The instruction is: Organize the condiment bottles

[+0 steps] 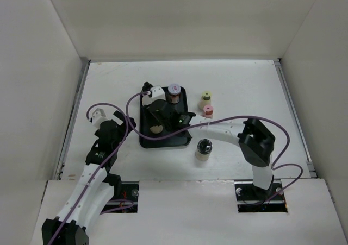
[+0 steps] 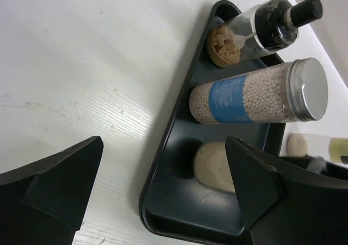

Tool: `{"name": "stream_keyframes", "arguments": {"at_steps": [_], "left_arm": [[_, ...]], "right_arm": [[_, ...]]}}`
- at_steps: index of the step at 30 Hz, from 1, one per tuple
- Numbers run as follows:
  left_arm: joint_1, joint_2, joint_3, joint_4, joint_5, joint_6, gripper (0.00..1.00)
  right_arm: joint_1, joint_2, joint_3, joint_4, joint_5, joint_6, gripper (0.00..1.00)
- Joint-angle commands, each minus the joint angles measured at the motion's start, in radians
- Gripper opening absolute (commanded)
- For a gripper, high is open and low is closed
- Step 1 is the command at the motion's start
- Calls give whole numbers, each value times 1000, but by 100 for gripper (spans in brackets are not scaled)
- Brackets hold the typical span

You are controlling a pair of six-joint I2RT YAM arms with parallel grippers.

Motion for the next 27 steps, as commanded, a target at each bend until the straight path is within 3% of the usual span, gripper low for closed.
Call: {"name": "stream_keyframes", "arguments": {"at_steps": [1, 13, 15, 19, 21, 27], "left_arm": [[7, -12, -20, 18, 8, -1, 100], [7, -10, -31, 26, 8, 8, 100], [7, -10, -32, 26, 8, 8, 100], [7, -9, -34, 21, 8, 8, 100], [7, -10, -34, 19, 8, 8, 100], [9, -23, -28, 9, 7, 8, 100]], "right_arm": [[2, 27, 106, 141, 3, -7, 51], [-14, 139, 174, 160, -4, 34, 52], [-14, 147, 180, 161, 1, 34, 56], [-12, 140, 163, 161, 4, 33, 79], [-12, 126, 149, 161, 1, 36, 86], [-5, 55, 111, 149, 0, 47, 92]]}}
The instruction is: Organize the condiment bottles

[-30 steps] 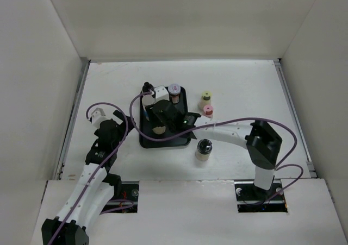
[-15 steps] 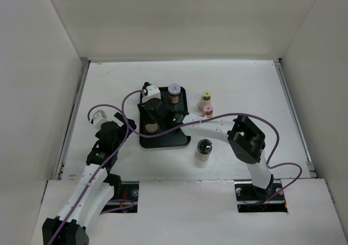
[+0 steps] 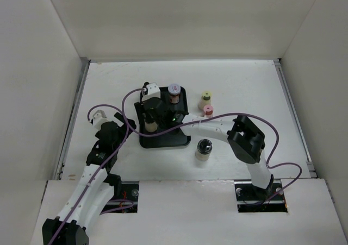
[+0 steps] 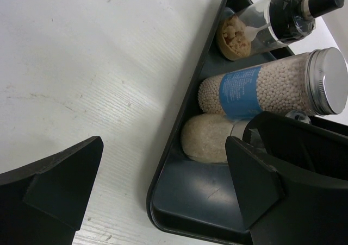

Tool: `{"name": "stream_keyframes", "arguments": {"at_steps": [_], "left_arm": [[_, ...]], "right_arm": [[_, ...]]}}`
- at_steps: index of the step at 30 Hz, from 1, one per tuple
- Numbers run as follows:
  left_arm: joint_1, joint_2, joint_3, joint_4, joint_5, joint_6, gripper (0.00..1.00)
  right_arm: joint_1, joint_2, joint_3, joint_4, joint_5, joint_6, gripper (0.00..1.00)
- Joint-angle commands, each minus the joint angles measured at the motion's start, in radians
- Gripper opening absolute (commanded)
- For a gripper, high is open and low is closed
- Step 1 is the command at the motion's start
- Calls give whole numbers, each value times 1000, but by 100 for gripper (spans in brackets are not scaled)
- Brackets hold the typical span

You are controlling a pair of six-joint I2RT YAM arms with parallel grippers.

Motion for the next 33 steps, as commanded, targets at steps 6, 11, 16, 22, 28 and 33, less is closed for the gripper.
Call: {"name": "stream_keyframes", "arguments": {"at_steps": [6, 11, 16, 22, 28, 33], "left_arm": [[7, -19, 19, 6, 3, 7, 100], [4, -10, 36, 16, 4, 7, 100], [-4, 6, 47, 24, 7, 6, 100], [-10, 7, 58, 10, 6, 13, 100], [-12, 27, 56, 13, 6, 12, 100], [-12, 32, 61, 13, 1, 13, 100]], "right_arm": [[11, -233, -132, 21, 14, 38, 91], [10, -407, -321, 24, 25, 77, 81], [-13, -620, -522, -11, 68, 86, 38], [6, -887, -634, -334, 143, 83, 52], [63, -1079, -705, -634, 135, 170, 96], [115, -1067, -754, -621, 46, 207, 100]]}}
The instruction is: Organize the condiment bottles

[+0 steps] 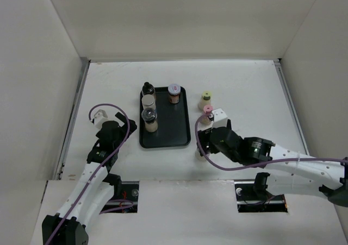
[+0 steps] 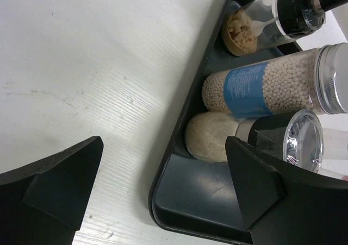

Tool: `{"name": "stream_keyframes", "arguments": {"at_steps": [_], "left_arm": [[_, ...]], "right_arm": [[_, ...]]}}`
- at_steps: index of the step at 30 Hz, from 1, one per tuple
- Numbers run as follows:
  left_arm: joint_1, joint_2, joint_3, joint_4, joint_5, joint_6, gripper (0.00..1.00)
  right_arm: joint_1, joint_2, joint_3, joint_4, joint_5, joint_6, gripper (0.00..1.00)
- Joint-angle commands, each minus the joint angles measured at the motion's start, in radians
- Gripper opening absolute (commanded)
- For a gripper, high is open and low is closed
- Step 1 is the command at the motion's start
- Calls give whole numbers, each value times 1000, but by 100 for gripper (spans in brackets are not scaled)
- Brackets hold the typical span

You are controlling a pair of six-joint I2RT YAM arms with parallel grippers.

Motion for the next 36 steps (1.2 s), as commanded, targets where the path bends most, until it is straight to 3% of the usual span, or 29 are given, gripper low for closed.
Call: {"name": "stream_keyframes", "arguments": {"at_steps": [1, 12, 19, 21, 27, 32, 36], "left_arm": [[-4, 1, 51, 20, 1, 13, 100], [-4, 1, 43, 25, 1, 7, 100], [-6, 1, 45, 27, 2, 5, 100], [-6, 4, 42, 28, 2, 4, 100], [-12, 10, 35, 34, 2, -2, 100], [-12, 33, 48, 62, -1, 7, 100], [-17, 64, 63, 89, 4, 4, 100]], "right_arm": [[48, 44, -27, -31, -56, 44, 100], [33, 142, -113, 102, -58, 47, 100], [-12, 190, -145, 219, -44, 7, 93], [-18, 199, -147, 240, -33, 3, 89], [-20, 182, -128, 237, -15, -7, 57], [-16, 125, -27, 202, 0, -20, 53], [-15, 179, 49, 283, -16, -54, 53]]}}
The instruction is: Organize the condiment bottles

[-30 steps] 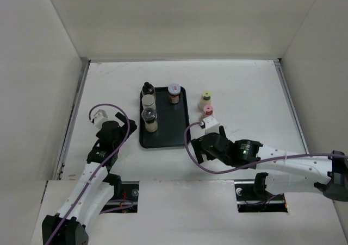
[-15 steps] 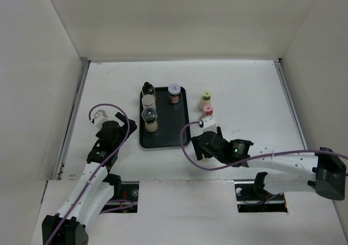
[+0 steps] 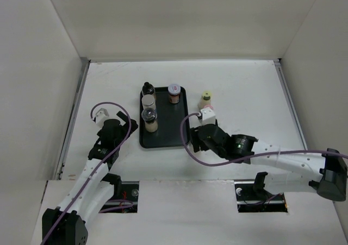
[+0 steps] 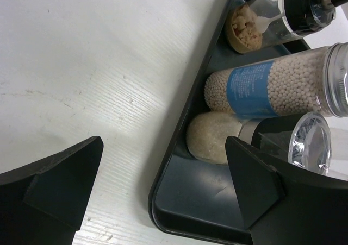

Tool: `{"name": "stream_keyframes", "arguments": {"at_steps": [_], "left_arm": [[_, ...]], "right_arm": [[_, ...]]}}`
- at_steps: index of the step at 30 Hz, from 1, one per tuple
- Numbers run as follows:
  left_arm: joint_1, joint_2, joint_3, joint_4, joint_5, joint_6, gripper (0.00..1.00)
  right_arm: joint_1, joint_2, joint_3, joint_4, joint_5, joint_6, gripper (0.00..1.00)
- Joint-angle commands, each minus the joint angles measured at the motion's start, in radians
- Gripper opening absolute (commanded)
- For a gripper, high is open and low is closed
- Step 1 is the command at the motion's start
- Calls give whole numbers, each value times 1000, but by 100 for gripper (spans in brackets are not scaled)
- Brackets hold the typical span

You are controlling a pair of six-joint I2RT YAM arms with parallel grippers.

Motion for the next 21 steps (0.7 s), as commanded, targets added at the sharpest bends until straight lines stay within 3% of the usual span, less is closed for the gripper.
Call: {"name": "stream_keyframes", "arguments": {"at_steps": [1, 11, 21], "left_arm": [[-12, 16, 57, 75, 3, 0, 100], [-17, 7, 32, 79, -4, -7, 100], [-7, -7, 12, 75, 0, 3, 100]], "right_arm": [[1, 34, 128, 167, 21, -43, 53], [20, 408, 392, 437, -16, -95, 53], [46, 683, 582, 463, -25, -98, 53]]}}
